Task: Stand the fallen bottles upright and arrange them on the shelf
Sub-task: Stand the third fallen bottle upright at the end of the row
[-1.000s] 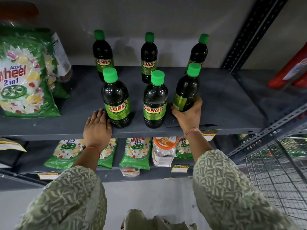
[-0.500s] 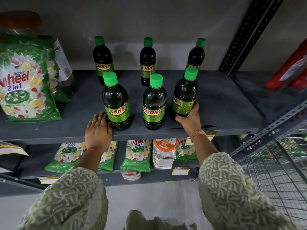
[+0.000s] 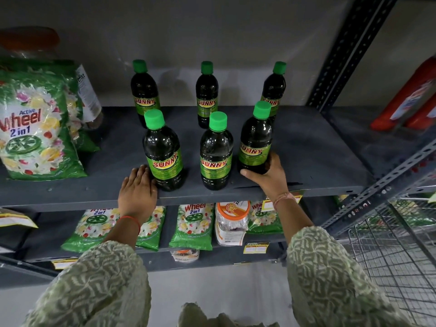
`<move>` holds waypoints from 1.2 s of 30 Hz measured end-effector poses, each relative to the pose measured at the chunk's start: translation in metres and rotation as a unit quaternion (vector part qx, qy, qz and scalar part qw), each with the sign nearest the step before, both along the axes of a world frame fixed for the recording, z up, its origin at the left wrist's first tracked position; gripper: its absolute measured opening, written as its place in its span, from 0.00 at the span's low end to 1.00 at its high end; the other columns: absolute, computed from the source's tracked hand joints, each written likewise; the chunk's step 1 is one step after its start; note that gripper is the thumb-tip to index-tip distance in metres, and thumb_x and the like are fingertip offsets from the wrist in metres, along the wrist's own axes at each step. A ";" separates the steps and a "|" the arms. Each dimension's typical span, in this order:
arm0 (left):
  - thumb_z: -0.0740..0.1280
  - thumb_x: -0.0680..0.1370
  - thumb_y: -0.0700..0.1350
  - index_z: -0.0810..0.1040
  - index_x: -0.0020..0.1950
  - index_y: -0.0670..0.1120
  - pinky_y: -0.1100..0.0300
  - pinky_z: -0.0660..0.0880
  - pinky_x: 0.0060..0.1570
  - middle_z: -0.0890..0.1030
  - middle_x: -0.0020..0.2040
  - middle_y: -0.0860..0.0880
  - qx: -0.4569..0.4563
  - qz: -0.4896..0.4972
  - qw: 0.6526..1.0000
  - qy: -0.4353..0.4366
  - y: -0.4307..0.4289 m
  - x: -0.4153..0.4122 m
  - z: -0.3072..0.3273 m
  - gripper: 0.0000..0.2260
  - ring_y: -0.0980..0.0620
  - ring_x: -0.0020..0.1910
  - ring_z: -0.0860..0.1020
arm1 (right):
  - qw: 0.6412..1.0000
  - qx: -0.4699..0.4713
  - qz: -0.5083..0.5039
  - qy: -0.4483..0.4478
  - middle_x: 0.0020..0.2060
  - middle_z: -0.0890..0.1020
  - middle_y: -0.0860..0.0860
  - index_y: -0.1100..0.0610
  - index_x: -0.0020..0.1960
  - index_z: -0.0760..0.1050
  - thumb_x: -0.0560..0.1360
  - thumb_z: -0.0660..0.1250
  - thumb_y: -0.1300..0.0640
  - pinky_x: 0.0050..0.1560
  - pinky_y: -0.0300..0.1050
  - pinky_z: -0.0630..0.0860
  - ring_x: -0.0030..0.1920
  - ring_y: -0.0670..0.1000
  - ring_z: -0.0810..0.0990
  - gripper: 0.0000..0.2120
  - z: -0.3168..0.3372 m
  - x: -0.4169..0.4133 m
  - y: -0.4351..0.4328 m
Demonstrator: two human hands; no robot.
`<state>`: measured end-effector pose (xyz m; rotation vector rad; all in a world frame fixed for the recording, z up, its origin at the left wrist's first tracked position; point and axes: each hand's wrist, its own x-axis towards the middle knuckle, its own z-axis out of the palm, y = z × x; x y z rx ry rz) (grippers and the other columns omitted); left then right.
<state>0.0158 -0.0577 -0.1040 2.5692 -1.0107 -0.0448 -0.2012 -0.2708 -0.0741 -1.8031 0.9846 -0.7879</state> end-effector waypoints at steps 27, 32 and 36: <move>0.50 0.80 0.46 0.55 0.73 0.41 0.48 0.51 0.75 0.57 0.76 0.42 0.041 -0.024 0.999 0.018 0.000 0.003 0.005 0.22 0.43 0.76 0.53 | 0.998 -0.006 0.049 0.048 0.61 0.75 0.56 0.59 0.66 0.64 0.69 0.71 0.64 0.57 0.40 0.65 0.57 0.47 0.70 0.28 0.003 -0.029 0.024; 0.50 0.80 0.45 0.55 0.74 0.41 0.48 0.51 0.75 0.56 0.77 0.42 0.044 -0.022 0.999 0.015 0.001 0.003 0.004 0.22 0.43 0.76 0.53 | 0.998 -0.001 0.053 0.044 0.62 0.75 0.56 0.58 0.67 0.63 0.69 0.70 0.64 0.59 0.41 0.65 0.58 0.47 0.70 0.29 0.002 -0.029 0.024; 0.49 0.80 0.46 0.54 0.74 0.42 0.48 0.50 0.75 0.55 0.77 0.43 0.044 -0.021 0.999 0.019 0.000 0.003 0.004 0.23 0.44 0.76 0.52 | 0.998 -0.003 0.057 0.041 0.62 0.75 0.55 0.58 0.67 0.63 0.70 0.69 0.64 0.59 0.40 0.64 0.58 0.46 0.69 0.29 0.002 -0.028 0.026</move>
